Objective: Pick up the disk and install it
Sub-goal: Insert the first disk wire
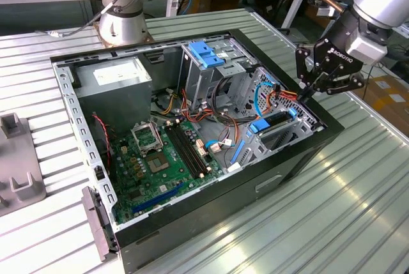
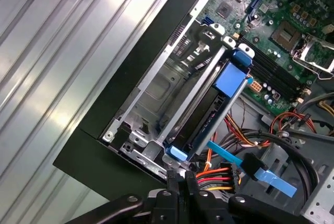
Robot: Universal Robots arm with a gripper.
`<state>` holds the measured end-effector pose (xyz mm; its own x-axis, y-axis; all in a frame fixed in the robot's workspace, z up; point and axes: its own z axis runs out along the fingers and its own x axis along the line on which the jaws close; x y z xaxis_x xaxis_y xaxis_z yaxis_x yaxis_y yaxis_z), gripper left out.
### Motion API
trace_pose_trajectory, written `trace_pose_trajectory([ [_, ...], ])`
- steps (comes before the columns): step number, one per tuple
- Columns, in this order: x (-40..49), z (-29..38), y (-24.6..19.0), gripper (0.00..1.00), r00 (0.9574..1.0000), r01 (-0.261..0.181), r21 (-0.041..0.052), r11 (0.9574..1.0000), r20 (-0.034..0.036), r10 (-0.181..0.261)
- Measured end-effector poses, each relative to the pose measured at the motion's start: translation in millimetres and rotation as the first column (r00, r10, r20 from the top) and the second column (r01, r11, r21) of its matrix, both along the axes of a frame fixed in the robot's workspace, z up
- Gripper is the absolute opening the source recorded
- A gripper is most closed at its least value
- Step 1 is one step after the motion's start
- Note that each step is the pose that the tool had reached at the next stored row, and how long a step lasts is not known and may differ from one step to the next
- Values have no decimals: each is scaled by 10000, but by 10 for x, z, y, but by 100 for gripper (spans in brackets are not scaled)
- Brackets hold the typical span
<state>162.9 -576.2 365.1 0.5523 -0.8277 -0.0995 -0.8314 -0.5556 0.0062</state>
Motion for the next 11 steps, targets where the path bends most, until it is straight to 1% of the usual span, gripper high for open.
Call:
trace_pose_trajectory([
  [5, -36, 0, 0, 17, 9992, 400, 27, 9992, -1, -400],
  [11, -72, 0, 0, 17, 9978, 655, 45, 9978, -2, -655],
])
